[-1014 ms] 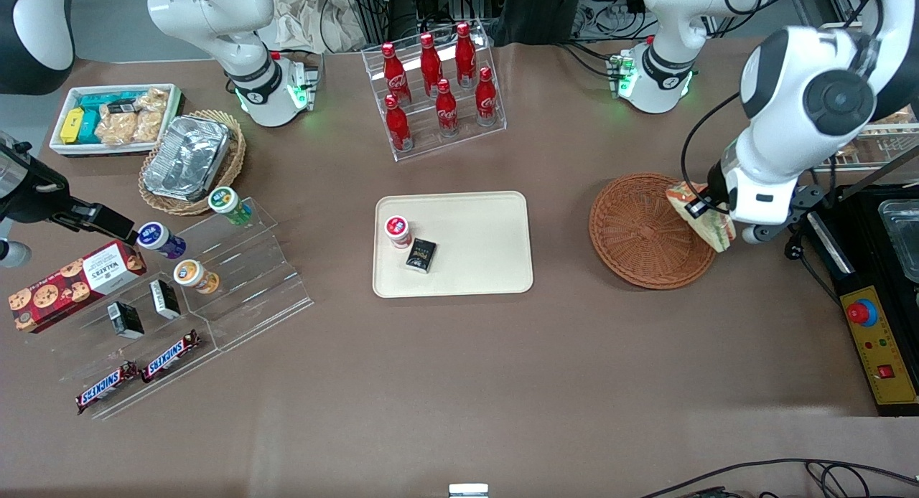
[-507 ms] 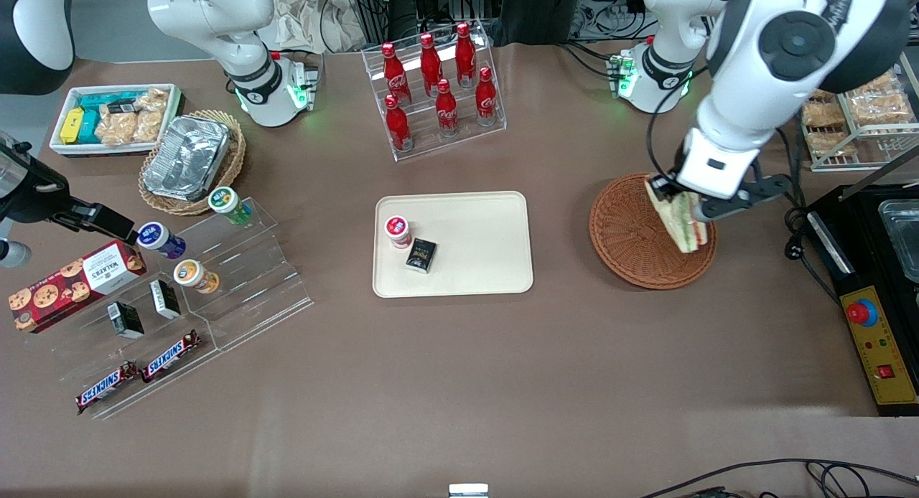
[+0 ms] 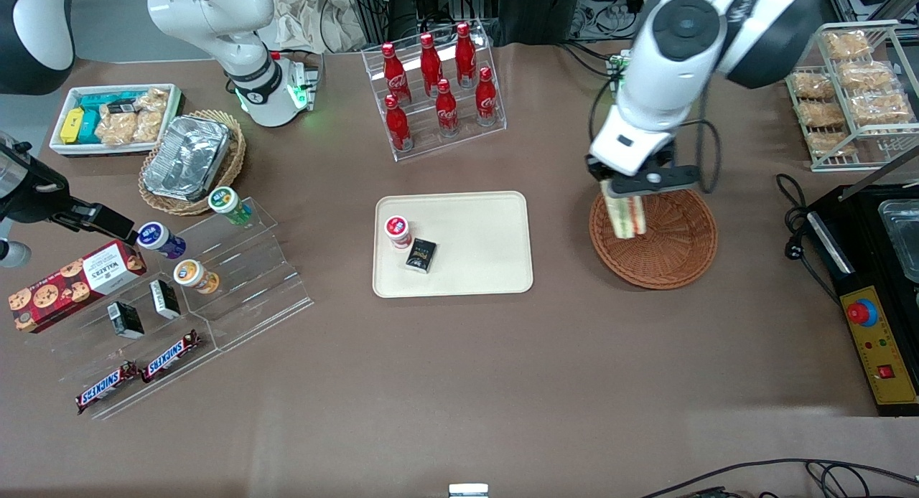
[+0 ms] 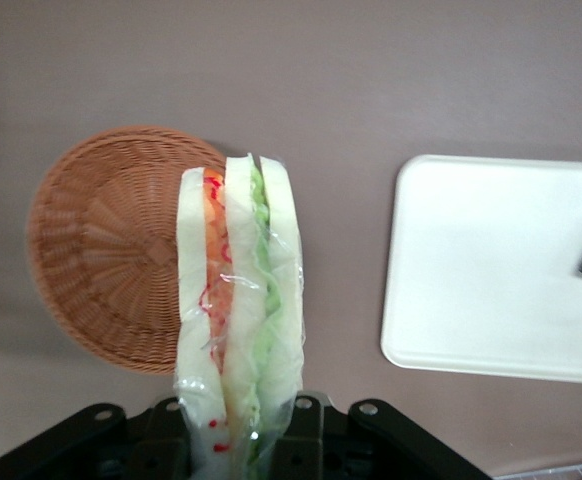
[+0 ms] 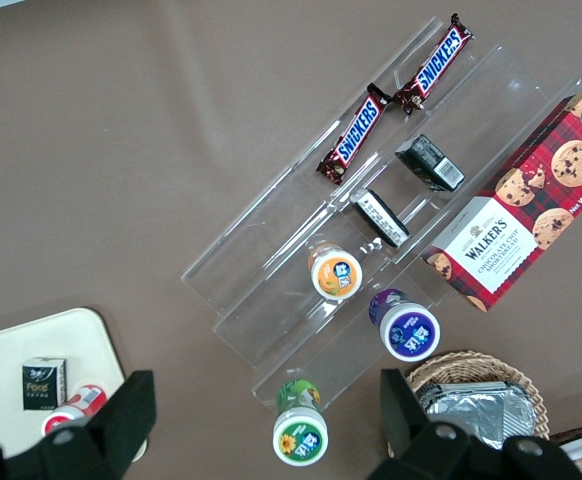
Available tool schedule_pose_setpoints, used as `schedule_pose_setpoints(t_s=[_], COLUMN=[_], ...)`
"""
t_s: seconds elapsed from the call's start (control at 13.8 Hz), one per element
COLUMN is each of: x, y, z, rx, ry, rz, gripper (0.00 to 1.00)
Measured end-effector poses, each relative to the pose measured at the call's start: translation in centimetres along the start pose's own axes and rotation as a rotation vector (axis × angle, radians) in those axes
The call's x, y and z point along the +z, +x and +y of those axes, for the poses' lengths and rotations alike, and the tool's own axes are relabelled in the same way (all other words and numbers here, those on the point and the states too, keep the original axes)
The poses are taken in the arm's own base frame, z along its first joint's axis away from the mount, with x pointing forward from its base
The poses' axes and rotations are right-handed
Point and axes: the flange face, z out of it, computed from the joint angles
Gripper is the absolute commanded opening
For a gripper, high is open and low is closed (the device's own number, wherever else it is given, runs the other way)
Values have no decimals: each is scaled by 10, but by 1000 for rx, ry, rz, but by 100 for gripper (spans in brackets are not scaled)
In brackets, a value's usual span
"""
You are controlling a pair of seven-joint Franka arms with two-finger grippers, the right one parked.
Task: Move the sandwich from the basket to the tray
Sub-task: 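Carry the sandwich over the white tray beside the black box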
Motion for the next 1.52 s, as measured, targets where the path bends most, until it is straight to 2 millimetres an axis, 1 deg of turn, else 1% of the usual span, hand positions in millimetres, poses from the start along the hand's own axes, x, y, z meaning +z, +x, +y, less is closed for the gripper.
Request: schedule_pose_setpoints(t_s=[0.07, 0.22, 0.36, 0.51, 0.58, 0.72, 0.8, 0.94, 1.09, 1.16, 1.3, 1.52], x=[6, 18, 33, 53, 67, 102, 122, 156, 182, 193, 215, 246], y=[-5, -8, -6, 0, 4, 6, 3, -12, -22, -24, -24, -19], z=[13, 35, 53, 67, 72, 86, 95, 121, 142, 147, 151, 148], rx=[24, 41, 55, 65, 67, 78, 90, 115, 117, 117, 115, 114], ry=[-6, -27, -54, -85, -103, -138, -150, -171, -173, -167, -163, -140], rz=[1, 8, 15, 18, 20, 17, 8, -11, -5, -4, -10, -33], gripper=[0, 0, 0, 0, 0, 0, 0, 0, 0, 0, 0, 0])
